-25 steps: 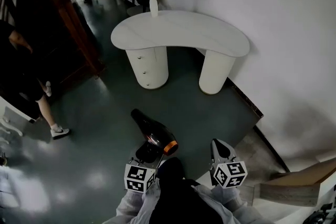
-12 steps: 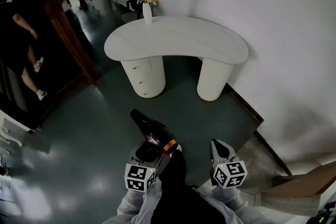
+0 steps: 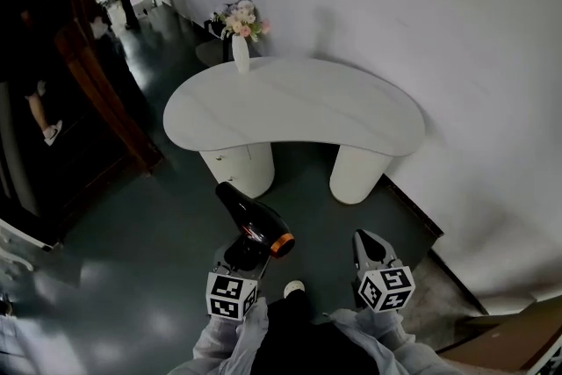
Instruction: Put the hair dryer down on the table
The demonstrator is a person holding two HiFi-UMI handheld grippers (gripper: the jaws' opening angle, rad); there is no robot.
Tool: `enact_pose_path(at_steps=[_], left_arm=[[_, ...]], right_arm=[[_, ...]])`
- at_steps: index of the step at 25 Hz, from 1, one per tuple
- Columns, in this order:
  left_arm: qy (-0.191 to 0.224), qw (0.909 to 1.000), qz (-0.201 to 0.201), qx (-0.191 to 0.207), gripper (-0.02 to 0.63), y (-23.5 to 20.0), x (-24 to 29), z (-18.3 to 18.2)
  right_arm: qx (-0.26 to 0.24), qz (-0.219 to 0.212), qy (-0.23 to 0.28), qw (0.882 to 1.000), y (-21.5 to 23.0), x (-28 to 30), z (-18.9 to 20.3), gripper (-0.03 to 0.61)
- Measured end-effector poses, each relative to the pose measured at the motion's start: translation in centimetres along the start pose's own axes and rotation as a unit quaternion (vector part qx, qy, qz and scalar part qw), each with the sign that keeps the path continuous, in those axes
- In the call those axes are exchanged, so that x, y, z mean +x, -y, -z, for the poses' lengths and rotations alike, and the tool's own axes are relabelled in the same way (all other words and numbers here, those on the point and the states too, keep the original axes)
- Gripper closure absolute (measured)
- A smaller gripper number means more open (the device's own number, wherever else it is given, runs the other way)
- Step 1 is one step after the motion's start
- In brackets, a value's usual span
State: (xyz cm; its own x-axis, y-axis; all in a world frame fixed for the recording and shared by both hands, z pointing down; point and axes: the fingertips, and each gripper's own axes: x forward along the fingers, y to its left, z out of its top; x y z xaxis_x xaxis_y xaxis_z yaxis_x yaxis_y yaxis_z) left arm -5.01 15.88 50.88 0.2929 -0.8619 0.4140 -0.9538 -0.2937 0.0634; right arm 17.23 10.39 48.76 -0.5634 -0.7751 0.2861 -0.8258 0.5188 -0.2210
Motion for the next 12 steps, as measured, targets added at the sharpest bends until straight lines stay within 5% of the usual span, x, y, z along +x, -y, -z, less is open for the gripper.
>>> enact_pose_path(at_steps=[12], left_arm=[[-0.027,0.9995,0.019,0.001,0.333,-7.1,9.0,-2.3]], right_arm=[[0.011,0.021,-0.022,0.999,4.0,11.9,-2.3,0.568]])
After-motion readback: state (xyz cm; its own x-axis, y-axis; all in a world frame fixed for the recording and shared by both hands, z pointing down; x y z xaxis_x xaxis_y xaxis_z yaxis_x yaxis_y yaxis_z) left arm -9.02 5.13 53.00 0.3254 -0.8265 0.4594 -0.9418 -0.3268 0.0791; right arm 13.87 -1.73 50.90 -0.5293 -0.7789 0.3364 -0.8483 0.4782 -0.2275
